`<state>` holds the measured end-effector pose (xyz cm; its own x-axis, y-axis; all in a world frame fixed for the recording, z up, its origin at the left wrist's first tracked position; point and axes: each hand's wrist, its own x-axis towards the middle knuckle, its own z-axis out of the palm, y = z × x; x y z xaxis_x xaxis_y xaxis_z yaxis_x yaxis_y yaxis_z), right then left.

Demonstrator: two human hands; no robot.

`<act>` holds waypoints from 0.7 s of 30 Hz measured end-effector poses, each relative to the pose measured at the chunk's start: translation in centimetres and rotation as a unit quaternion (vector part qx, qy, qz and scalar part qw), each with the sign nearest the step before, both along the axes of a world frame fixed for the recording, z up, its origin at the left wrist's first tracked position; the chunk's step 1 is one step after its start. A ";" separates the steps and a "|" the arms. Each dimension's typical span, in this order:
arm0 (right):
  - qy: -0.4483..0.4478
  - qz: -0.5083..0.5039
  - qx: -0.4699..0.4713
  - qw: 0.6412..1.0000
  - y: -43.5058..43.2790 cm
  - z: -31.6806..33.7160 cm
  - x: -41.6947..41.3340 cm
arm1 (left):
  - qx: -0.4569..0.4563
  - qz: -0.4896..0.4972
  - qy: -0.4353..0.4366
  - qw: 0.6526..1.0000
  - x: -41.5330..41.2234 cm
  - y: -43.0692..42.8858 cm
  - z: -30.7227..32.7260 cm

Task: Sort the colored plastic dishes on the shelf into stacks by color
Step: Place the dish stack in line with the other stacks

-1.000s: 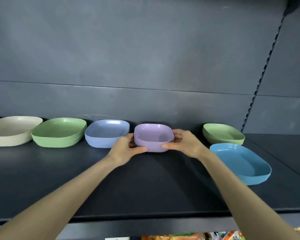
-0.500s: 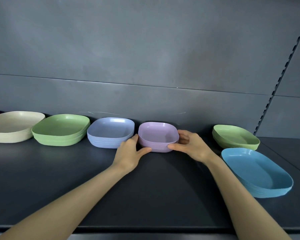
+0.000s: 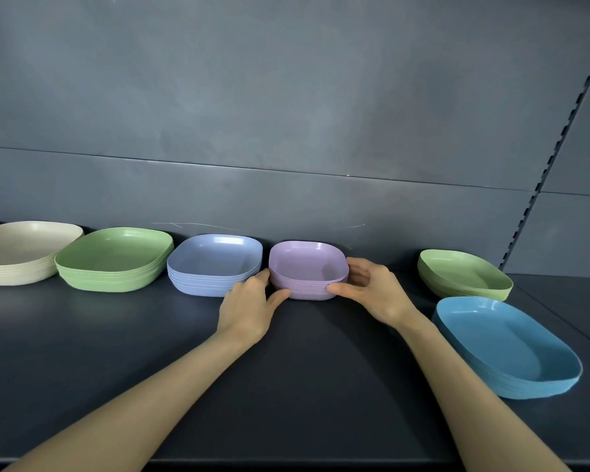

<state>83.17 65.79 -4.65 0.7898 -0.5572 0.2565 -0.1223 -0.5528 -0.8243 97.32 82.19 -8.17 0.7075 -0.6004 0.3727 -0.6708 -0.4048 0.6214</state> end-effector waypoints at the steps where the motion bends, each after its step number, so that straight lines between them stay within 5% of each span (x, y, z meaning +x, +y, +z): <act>1: -0.001 -0.001 -0.003 1.000 0.0 0.0 0.0 | 0.000 0.001 0.000 1.000 0.0 0.0 0.0; 21: -0.013 -0.024 -0.028 0.999 0.3 -0.4 0.3 | 0.039 -0.042 0.011 0.998 -0.4 0.2 0.5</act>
